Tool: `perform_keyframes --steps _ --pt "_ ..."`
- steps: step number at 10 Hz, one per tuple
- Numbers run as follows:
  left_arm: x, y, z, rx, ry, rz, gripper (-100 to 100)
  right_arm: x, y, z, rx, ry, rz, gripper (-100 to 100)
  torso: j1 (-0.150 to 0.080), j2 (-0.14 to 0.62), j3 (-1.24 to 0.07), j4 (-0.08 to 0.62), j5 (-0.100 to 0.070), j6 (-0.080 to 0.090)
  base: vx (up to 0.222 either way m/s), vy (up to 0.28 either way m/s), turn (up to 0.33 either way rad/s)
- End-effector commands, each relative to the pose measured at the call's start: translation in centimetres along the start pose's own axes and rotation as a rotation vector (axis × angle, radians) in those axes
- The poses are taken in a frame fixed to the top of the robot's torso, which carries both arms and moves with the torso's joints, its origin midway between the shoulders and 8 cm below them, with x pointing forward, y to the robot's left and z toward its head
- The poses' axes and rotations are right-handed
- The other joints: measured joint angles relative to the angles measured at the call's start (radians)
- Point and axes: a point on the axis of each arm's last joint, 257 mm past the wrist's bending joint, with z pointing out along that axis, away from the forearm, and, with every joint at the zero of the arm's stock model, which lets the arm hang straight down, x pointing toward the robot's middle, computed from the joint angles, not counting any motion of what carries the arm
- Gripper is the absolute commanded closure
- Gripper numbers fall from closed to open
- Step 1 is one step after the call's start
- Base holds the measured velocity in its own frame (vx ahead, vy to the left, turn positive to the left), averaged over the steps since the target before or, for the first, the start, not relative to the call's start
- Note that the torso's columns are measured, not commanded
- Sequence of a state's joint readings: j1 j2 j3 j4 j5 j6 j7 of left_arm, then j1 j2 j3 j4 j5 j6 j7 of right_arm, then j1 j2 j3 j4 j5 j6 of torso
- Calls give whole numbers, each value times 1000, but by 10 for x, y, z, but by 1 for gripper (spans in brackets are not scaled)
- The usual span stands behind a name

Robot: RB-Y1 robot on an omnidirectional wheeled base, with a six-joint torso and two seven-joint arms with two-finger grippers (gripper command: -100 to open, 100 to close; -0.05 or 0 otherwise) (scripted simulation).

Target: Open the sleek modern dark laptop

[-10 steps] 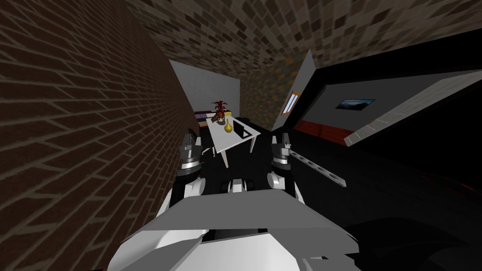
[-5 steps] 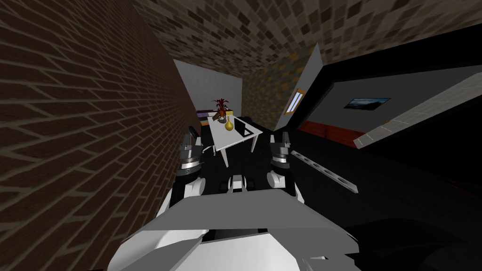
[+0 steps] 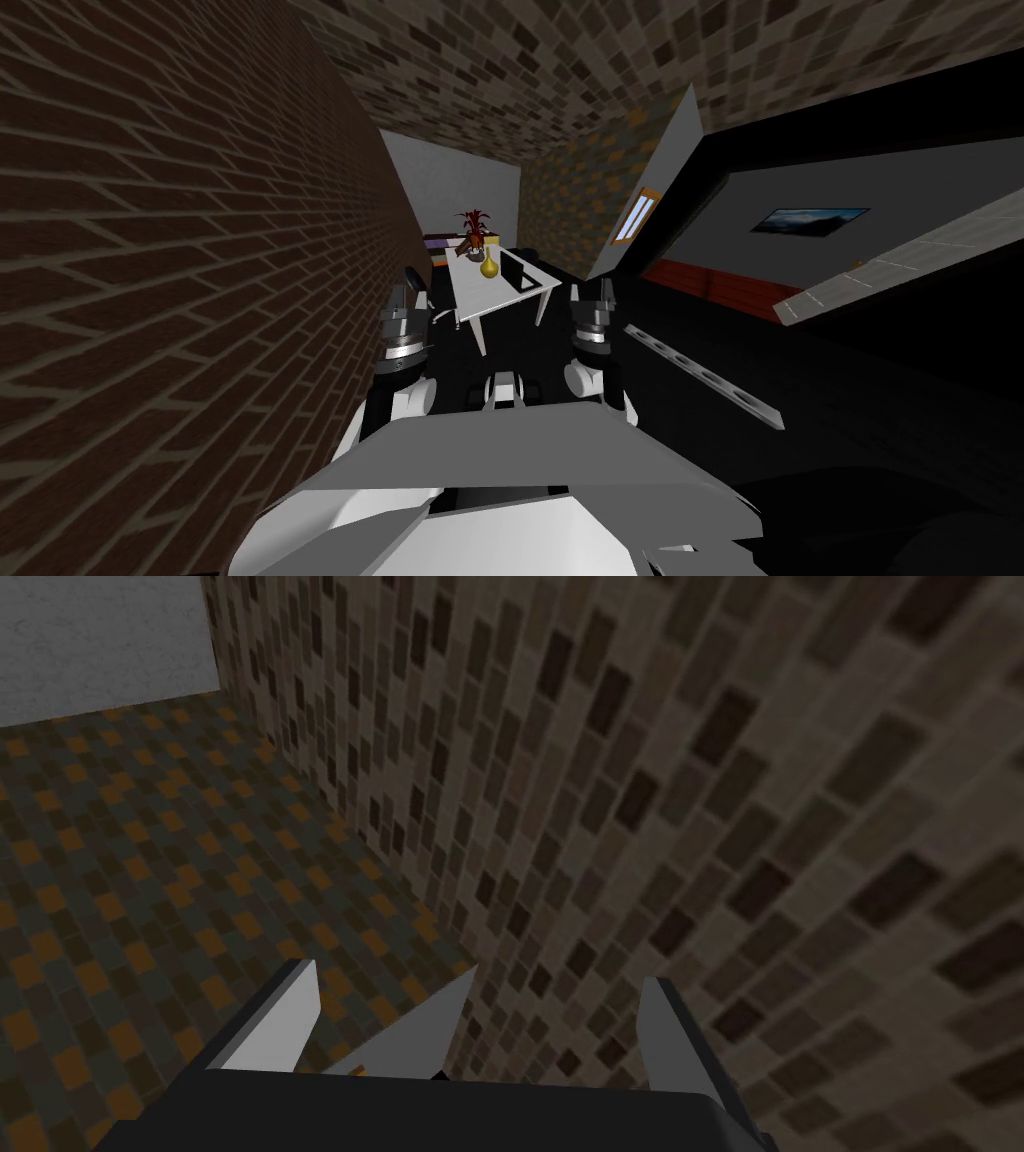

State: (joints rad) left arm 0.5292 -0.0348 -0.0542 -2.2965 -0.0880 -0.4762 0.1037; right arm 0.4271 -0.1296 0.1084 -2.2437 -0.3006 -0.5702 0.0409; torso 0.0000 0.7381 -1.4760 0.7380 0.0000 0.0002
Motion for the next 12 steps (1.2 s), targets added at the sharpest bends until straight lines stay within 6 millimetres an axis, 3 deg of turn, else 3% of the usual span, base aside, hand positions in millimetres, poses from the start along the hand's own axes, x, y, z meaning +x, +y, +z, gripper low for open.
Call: perform_keyframes --steps 1,12 --pt "0 0 0 0 0 0 0 0 -2 3 -4 -15 81 -100 0 0 0 0 0 0 29 -33 53" --pt "0 0 0 0 0 0 0 7 -21 16 0 -92 460 -100 -1 -2 -1 0 0 0 30 -35 77"
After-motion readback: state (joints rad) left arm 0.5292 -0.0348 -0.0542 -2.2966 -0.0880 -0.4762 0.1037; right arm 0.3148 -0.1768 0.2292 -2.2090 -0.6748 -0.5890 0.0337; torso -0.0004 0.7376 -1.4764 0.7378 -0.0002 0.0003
